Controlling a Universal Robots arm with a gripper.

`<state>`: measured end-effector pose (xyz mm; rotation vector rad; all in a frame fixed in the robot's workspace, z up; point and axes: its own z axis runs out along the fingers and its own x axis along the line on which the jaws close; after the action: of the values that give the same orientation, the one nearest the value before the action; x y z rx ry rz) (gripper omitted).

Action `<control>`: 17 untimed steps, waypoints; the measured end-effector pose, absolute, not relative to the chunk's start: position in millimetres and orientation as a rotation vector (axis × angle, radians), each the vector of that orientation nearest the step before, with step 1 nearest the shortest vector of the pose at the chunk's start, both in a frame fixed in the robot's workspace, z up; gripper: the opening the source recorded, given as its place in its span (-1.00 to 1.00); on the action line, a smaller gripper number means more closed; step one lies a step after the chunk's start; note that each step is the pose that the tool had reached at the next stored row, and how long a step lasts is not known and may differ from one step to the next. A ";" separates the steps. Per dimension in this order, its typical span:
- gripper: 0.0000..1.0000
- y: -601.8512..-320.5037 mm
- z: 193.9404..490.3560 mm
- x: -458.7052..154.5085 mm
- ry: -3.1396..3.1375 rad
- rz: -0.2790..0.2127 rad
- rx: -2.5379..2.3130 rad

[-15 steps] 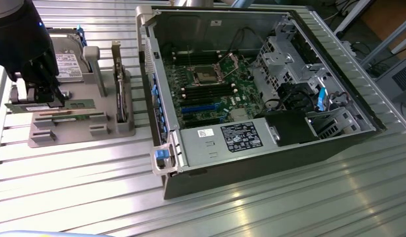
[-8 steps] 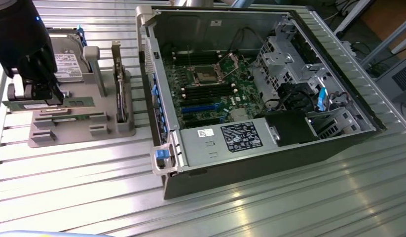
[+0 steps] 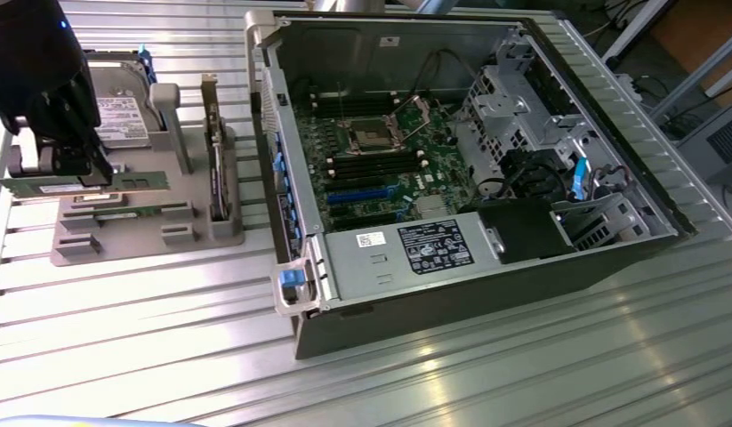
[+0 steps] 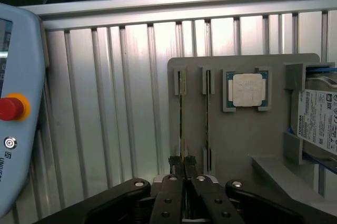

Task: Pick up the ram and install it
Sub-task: 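Pick up the ram and move it above insertion slot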

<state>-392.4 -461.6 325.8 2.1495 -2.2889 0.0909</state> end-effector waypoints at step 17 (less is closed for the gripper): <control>-0.76 -461.6 336.4 -392.4 -2.277 0.115 2.139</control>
<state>-392.4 -461.6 336.4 2.1393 -2.2771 0.1148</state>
